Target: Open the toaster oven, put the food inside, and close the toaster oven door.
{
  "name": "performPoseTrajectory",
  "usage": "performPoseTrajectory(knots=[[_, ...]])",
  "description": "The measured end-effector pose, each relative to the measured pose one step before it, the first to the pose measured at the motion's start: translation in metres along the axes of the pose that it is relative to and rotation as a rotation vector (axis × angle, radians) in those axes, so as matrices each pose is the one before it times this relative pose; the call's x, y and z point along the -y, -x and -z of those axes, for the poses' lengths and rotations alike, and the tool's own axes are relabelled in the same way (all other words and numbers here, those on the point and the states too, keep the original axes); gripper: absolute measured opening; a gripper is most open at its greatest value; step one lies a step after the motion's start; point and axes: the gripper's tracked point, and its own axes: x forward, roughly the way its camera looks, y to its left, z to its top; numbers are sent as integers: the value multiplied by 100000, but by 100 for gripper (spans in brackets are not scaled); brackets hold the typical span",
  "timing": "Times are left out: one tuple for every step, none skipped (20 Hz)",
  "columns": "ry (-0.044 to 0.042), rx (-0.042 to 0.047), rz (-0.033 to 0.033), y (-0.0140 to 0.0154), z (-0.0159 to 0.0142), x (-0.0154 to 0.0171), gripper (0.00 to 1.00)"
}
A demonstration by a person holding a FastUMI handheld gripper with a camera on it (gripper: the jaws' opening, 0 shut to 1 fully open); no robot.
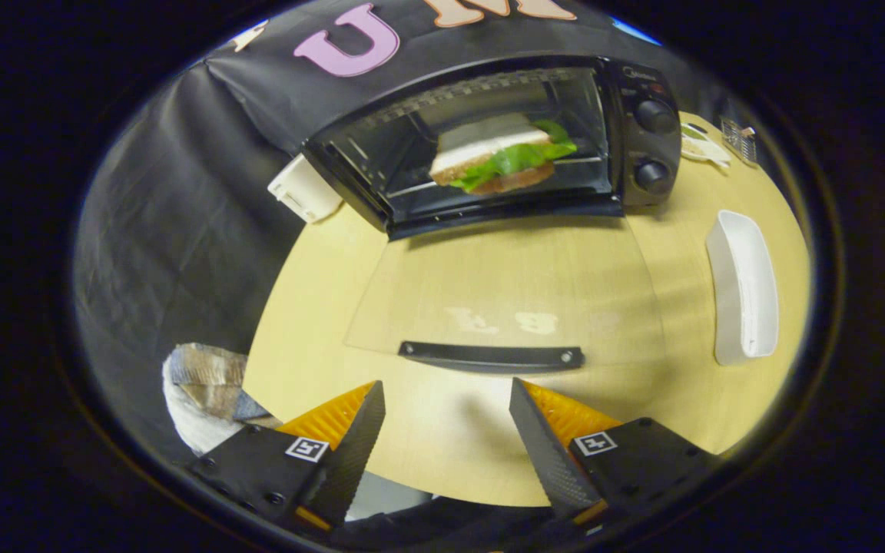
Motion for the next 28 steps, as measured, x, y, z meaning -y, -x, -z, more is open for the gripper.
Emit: performPoseTrajectory(knots=[[929, -671, 2497, -11, 405, 926, 100], [706, -1230, 2344, -98, 319, 942, 99], [48, -341, 2144, -170, 170, 853, 99], [-244, 394, 1668, -184, -193, 756, 99], [-306, 611, 1715, -155, -294, 679, 99], [-343, 590, 1957, -130, -242, 755, 100], [-418, 881, 1570, -189, -451, 630, 100], [-477, 621, 751, -150, -169, 251, 100], [-223, 789, 97, 96, -114, 82, 100], [-64, 1565, -181, 137, -527, 111, 100], [-76, 2202, -89, 193, -524, 14, 99], [-516, 98, -324, 187, -117, -99, 99], [-284, 1600, -153, 207, -268, -64, 99], [117, 1744, -238, 334, -322, -126, 99], [458, 2333, -165, 417, -474, -164, 99], [812, 2761, -279, 551, -678, -201, 99], [1034, 3199, -567, 457, -812, -251, 99], [1104, 3912, -791, 569, -1196, -339, 99], [1100, 4352, -551, 533, -1425, -300, 99], [1071, 4917, -419, 405, -1849, -280, 99], [1295, 4506, -277, 148, -1719, -199, 99], [1033, 3895, -350, -88, -1828, -178, 99], [1740, 3569, -448, -151, -1601, -220, 99], [1547, 3668, -366, -444, -1770, -239, 99], [2510, 3426, 897, -149, -1400, 253, 99], [3542, 3395, 1732, -465, -1532, 371, 99], [2574, 2440, 1051, -245, -933, 144, 100], [1033, 1257, -653, -113, -813, -316, 100]])
